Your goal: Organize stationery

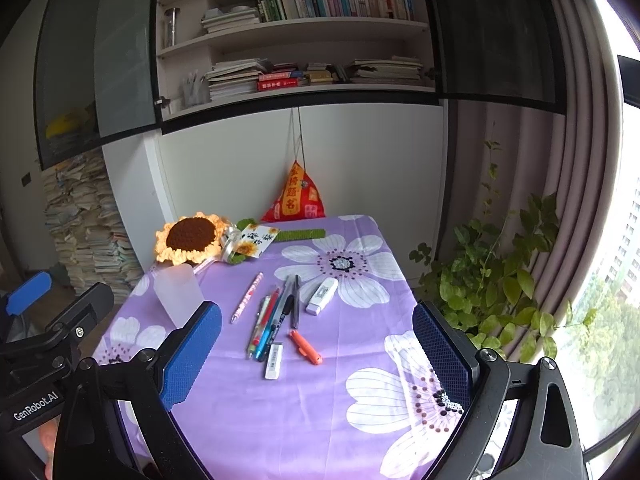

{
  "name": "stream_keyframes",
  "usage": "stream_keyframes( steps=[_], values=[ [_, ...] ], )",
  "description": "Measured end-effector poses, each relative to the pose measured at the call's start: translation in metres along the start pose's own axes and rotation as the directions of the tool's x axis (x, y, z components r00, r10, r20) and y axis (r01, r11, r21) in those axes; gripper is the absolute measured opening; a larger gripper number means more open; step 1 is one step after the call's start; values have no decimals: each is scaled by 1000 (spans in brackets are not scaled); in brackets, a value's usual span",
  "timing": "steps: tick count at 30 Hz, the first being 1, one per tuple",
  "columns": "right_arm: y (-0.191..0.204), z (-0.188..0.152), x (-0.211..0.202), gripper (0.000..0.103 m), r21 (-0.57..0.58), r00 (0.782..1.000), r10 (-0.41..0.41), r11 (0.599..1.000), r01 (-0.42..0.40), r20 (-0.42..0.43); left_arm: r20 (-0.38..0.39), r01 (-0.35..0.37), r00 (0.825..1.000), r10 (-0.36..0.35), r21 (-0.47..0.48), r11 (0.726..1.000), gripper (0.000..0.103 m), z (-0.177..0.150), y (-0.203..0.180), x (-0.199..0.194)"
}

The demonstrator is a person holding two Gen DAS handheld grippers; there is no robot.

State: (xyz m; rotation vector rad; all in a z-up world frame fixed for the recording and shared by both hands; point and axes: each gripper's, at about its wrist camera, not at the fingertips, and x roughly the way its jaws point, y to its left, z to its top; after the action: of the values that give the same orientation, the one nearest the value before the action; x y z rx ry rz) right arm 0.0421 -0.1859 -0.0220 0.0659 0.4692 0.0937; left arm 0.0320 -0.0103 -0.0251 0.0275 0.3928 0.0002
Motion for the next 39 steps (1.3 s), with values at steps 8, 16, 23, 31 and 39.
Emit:
stream_keyframes(
  steps=[8,16,23,31,39],
  values=[
    [0,-2,8,97,5,1000,-3,1000,3,-13,-16,-10,1000,10,7,1000,102,-1,-1,7],
    [-1,0,17,97,8,1000,0,1000,0,-23,-16,-17,1000,17,12,1000,102,1,-5,13],
    [-3,3,21,97,12,999,1,1000,-1,-36,-29,-11,999,12,13,1000,102,3,-7,20],
    [-13,9,35,97,21,998,0,1000,1,-60,-49,-3,999,4,21,1000,102,3,-12,31],
    [-17,7,45,97,27,996,-3,1000,5,-84,-74,2,997,0,26,1000,102,1,-14,43]
  ],
)
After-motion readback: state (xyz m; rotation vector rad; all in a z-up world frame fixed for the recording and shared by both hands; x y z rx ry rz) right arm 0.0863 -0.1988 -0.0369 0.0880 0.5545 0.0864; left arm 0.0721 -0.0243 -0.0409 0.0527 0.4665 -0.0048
